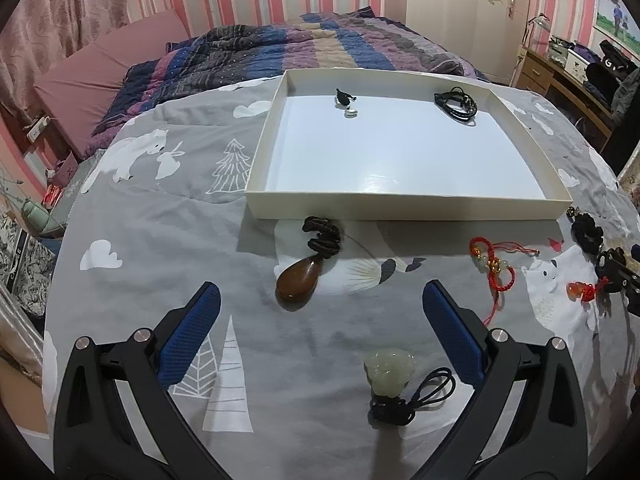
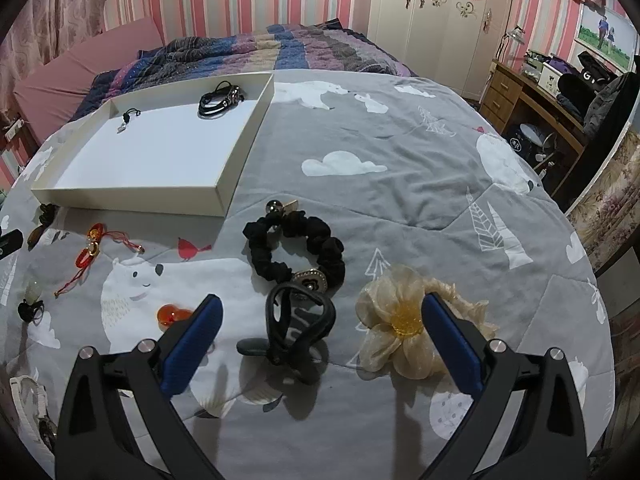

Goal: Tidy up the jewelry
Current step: 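Move right tool to black claw clip while left tool approaches brown teardrop pendant, then close right tool on claw clip while left tool closes on teardrop pendant cord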

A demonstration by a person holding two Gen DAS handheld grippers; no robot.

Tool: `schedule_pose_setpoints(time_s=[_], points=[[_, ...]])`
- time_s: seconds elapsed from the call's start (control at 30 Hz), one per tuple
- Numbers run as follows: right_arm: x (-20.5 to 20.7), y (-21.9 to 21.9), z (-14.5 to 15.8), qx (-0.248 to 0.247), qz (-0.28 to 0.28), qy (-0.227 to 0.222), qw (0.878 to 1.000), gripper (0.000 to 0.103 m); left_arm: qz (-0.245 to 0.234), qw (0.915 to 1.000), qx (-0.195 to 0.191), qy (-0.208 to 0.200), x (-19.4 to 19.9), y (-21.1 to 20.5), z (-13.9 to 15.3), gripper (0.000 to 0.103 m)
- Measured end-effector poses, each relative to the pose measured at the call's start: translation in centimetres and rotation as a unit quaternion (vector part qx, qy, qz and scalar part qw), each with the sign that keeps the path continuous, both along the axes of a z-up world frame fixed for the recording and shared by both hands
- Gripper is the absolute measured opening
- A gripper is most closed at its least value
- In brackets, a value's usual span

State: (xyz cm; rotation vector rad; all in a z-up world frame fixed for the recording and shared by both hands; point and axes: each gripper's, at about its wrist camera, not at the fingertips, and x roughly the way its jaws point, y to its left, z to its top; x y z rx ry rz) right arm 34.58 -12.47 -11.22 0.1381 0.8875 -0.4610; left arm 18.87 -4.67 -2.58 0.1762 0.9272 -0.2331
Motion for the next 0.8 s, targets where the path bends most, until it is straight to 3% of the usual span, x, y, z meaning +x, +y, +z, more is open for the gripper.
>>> schedule_pose_setpoints(time_s=[0.2,0.47,0.57,0.73,0.8], points=[[0.2,0.4,0.0,-0.006,0.008,0.001,1.0,0.098,-0.004,0.9999,0.009,-0.001,1.0,-0.7,-0.2,0.1],[0.6,0.1,-1.4,0.015,0.01,0.019,1.0,0.081,-0.01,0.9999,0.006,0.008,3.4,-1.1,-1.5,0.099],[0.7,-0.1,-1.8,0.022,0.011,0.023,0.999,0.077,-0.011,0.9997,0.008,0.018,4.5,-1.2,-2.2,0.09],[0.9,0.0,-2.1,0.043,0.019,0.024,0.999,0.063,-0.013,0.9986,-0.007,0.05,5.8,-1.1,-3.5,0.064],[1.0,0.1,-2.2,0.047,0.023,0.026,0.998,0.06,-0.014,0.9986,-0.007,0.05,6.1,-1.1,-3.8,0.064]])
